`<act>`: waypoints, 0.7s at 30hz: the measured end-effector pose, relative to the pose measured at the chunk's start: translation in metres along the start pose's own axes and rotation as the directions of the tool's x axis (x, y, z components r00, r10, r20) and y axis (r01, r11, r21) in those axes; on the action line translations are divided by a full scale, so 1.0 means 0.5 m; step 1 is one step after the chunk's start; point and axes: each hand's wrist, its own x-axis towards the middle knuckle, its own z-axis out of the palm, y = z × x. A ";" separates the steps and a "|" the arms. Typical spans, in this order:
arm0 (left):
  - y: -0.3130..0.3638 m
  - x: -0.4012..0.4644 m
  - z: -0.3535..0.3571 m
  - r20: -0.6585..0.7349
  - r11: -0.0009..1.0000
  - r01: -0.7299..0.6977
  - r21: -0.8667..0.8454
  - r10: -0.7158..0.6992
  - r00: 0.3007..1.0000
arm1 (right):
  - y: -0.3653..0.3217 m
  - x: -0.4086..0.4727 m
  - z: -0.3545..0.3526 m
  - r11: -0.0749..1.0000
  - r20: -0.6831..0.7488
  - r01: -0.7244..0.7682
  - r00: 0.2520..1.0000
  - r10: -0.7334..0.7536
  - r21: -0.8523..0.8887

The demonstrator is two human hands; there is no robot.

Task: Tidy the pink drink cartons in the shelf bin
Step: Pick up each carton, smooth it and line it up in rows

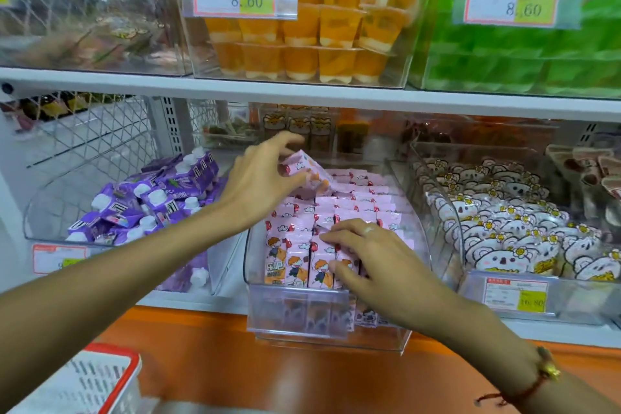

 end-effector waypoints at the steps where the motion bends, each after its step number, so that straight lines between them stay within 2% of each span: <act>1: -0.001 0.009 -0.006 0.004 0.999 -0.024 0.028 0.023 1.000 | 0.000 0.000 0.000 1.000 0.004 0.001 1.000 -0.001 0.000; 4: -0.001 0.035 -0.015 0.072 0.994 -0.071 0.080 0.065 0.995 | 0.001 0.001 -0.001 1.000 0.020 0.002 1.000 -0.002 0.002; 9: 0.007 0.066 0.008 0.279 0.979 -0.140 0.148 0.094 0.956 | 0.002 0.004 -0.003 1.000 0.040 0.015 0.999 -0.014 -0.019; 11: 0.016 0.086 0.021 0.310 0.968 -0.155 0.196 0.089 0.947 | 0.002 0.005 -0.003 1.000 0.044 0.016 0.999 -0.015 -0.021; 14: 0.029 0.118 0.038 0.353 0.966 -0.109 0.234 0.020 0.936 | 0.002 0.003 -0.002 1.000 0.044 0.015 0.999 -0.014 -0.020; 18: 0.045 0.151 0.040 0.483 0.977 -0.060 0.206 -0.048 0.874 | 0.003 0.001 -0.001 1.000 0.038 0.010 0.999 -0.010 0.006; 21: 0.044 0.160 0.028 0.529 0.969 -0.061 0.237 -0.076 0.845 | 0.003 -0.001 -0.001 1.000 0.039 0.007 0.999 -0.008 0.019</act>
